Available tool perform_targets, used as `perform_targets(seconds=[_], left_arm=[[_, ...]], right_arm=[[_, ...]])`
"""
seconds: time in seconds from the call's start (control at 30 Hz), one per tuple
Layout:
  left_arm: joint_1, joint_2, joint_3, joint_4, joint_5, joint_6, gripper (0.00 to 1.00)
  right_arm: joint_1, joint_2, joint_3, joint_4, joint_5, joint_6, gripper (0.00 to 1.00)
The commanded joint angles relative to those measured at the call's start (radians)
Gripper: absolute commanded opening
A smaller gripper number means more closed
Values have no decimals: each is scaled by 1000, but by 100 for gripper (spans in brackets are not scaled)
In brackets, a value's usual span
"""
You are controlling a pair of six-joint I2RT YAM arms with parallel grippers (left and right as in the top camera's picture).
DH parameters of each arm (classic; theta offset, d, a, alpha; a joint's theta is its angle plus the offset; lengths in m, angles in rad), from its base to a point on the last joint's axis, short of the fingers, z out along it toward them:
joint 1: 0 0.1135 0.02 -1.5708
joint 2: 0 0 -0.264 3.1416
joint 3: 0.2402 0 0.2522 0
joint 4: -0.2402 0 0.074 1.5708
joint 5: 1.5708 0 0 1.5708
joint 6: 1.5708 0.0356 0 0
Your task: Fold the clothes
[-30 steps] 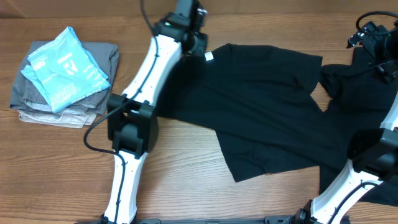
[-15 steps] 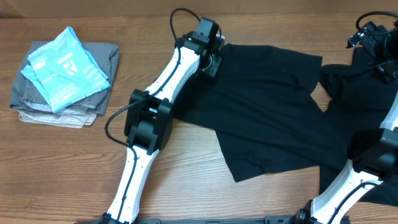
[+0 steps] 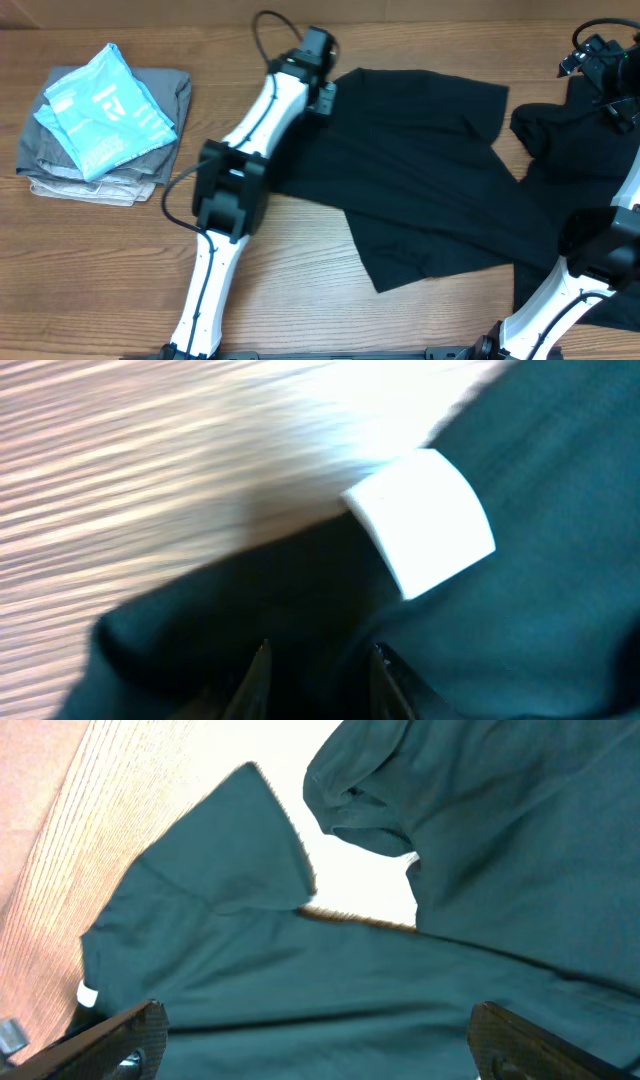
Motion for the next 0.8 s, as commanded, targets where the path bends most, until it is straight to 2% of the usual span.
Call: perform_targets(seconds=[0.0,0.23,0.33,0.4,0.57,0.77], left_arm=[[142,82,-17,-31,-1,-61,35],[250,82,-8,-63,53,-77,36],[265,79,37,-98,64,-79,36],[265,69,93,-116,82,-75,39],[225,18,278,-132,138,-76,45],[132,-111,441,-184,145,-76,47]], right_arm=[[2,-5,10,4,6,-2,100],[2,-5,10,4,6,-2,100],[2,-5,10,4,6,-2,100],[2,-5,10,4,6,-2,100],[2,-5,10,4,6,-2,100],[2,-5,10,4,6,-2,100]])
